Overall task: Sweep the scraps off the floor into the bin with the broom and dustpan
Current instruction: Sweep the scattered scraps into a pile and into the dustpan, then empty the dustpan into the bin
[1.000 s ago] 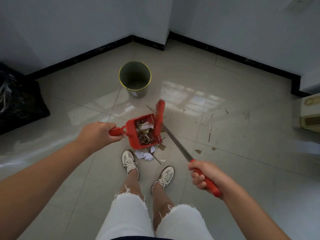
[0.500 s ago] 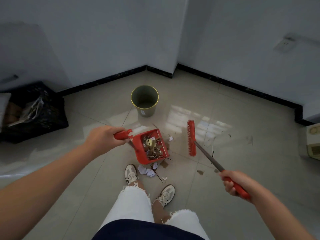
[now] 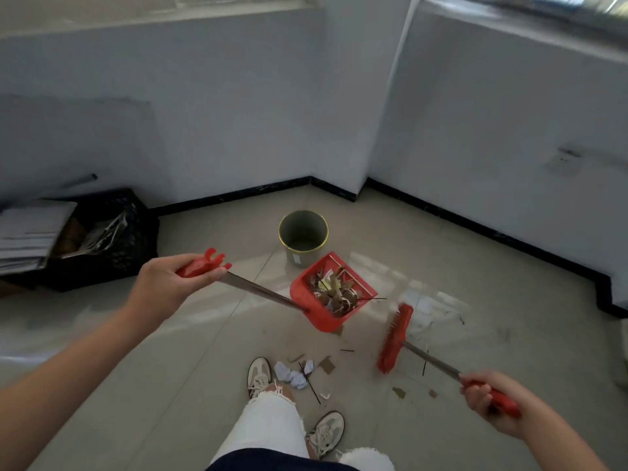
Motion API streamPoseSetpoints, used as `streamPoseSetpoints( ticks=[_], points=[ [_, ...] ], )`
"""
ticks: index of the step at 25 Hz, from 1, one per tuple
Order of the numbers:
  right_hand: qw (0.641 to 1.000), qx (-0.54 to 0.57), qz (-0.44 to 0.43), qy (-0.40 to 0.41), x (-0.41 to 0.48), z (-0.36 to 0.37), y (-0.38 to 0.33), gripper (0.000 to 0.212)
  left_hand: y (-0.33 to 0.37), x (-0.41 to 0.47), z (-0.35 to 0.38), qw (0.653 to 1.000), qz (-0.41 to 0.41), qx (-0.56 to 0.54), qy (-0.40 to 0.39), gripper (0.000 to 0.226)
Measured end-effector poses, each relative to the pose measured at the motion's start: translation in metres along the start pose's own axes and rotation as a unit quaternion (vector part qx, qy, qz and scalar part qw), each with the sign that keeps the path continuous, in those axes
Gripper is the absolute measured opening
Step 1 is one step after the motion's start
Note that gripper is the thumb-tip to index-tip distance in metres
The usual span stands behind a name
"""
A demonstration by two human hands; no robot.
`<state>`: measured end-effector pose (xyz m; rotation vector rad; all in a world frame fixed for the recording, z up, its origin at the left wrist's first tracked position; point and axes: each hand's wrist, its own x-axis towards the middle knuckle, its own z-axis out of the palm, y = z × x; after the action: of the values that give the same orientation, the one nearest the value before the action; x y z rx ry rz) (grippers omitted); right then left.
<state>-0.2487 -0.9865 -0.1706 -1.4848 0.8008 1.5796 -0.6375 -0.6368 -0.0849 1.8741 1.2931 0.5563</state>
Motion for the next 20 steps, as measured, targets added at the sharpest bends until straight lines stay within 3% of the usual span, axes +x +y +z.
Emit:
streamPoseSetpoints(
  ticks=[3,5,10,20],
  points=[
    [1.000,-0.008,0.011,0.006,0.005,0.002,-0.003,0.022,-0.003,-0.018,-0.015,0.991,-0.060,-0.100,0.065,0.013],
    [1.000,-0.022,0.008,0.011,0.006,0.007,-0.004,0.025,-0.021,-0.025,-0.023,0.975,-0.122,-0.158,0.100,0.023],
    [0.998,-0.059,0.007,0.021,-0.002,0.021,-0.011,0.024,-0.043,-0.026,-0.003,0.893,-0.263,-0.335,0.147,0.021],
    [0.988,-0.148,0.032,0.040,-0.008,0.033,-0.020,0.017,-0.057,-0.004,0.047,0.774,-0.378,-0.458,0.219,0.023]
  ],
)
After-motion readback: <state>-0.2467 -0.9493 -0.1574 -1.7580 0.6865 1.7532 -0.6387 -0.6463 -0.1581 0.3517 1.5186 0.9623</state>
